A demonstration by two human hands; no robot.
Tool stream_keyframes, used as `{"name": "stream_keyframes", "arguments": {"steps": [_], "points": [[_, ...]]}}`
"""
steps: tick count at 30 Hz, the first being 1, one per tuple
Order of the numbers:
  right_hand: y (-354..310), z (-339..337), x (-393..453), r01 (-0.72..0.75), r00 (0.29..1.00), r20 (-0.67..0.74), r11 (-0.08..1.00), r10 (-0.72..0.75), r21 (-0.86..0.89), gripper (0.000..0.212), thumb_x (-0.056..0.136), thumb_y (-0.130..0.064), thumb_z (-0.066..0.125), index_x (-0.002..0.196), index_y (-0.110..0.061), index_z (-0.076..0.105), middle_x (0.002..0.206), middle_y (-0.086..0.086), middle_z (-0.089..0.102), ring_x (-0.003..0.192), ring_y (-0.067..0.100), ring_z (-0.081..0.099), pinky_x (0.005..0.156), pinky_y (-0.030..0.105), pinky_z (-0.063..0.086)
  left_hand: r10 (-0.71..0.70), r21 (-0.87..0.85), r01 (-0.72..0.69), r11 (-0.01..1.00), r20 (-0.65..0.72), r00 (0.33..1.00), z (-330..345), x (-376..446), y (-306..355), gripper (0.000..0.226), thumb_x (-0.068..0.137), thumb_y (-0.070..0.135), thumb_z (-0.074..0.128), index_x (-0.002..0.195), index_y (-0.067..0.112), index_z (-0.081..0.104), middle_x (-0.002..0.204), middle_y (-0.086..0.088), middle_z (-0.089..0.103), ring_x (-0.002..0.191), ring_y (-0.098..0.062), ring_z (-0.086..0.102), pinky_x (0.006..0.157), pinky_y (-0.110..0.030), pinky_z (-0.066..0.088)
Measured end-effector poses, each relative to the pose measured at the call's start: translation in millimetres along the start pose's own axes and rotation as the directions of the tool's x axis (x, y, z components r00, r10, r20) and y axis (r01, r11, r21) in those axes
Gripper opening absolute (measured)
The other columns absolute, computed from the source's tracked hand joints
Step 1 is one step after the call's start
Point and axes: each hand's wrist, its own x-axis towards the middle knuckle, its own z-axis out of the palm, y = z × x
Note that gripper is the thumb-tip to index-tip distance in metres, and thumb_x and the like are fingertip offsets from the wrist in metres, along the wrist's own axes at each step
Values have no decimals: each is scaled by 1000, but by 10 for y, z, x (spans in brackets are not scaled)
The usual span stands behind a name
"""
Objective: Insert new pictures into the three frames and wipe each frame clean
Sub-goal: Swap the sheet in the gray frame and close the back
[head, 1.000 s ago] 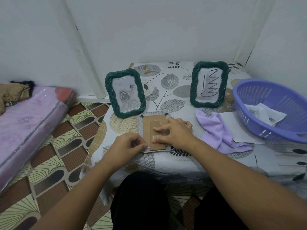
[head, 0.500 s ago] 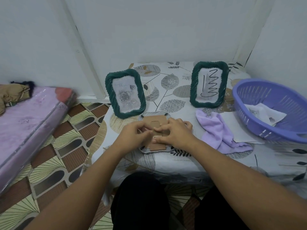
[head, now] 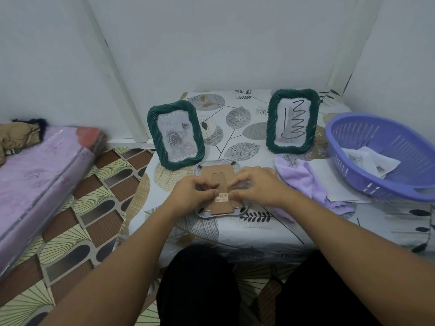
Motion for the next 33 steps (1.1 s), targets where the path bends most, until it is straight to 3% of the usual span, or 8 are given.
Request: {"name": "stream_keyframes", "arguments": {"steps": [3,6,11,17,21,25,33], "points": [[4,-94,-22,7,992,128,1000,-6,-5,22,68,-58,84,87,-48,76,97,-29,68,101,-8,56,110,49,34,-1,32,1,999,-10,1000,10,8,5,14,83,26,85,97,24,81,74,6,73,68,-7,64,72,-32,56],[-19,-150,-40,-7,976,218,999,14,-35,34,57,-60,88,86,-48,76,104,-28,70,107,-5,58,114,50,29,5,63,-4,998,-5,1000,7,9,36,20,79,29,88,96,21,81,74,5,71,66,-6,61,66,-24,52],[-61,-188,-78,-32,974,221,997,46,-67,34,57,-58,92,83,-42,77,113,-29,68,112,0,56,115,46,28,-18,57,18,998,-10,1000,15,15,45,22,78,29,90,96,21,80,78,2,73,67,-6,62,63,-19,49],[-10,-170,-100,-45,966,254,999,46,-10,32,57,-60,90,82,-44,77,113,-36,65,114,-10,53,116,46,29,-29,54,30,998,-15,999,22,13,50,22,78,28,89,97,22,80,76,4,70,65,-4,60,61,-18,49],[4,-153,-85,-32,969,244,999,34,-12,29,59,-58,90,81,-44,76,113,-36,65,114,-9,53,115,46,30,-21,47,21,999,-14,1000,15,15,45,19,78,28,89,94,22,80,86,-6,76,68,-4,63,67,-22,53],[-4,-152,-91,-7,973,229,1000,13,-30,26,62,-55,89,81,-42,76,113,-32,65,111,-8,54,115,47,29,-22,50,23,998,-11,1000,19,11,43,19,77,29,90,93,23,80,81,1,75,63,-2,60,61,-20,49],[16,5,-137,95,994,69,978,-84,-187,24,66,-46,82,79,-30,69,103,-15,64,103,1,57,115,48,8,-14,67,15,998,-11,1000,17,9,44,22,77,31,89,97,24,81,75,8,67,65,-2,56,62,-17,47]]}}
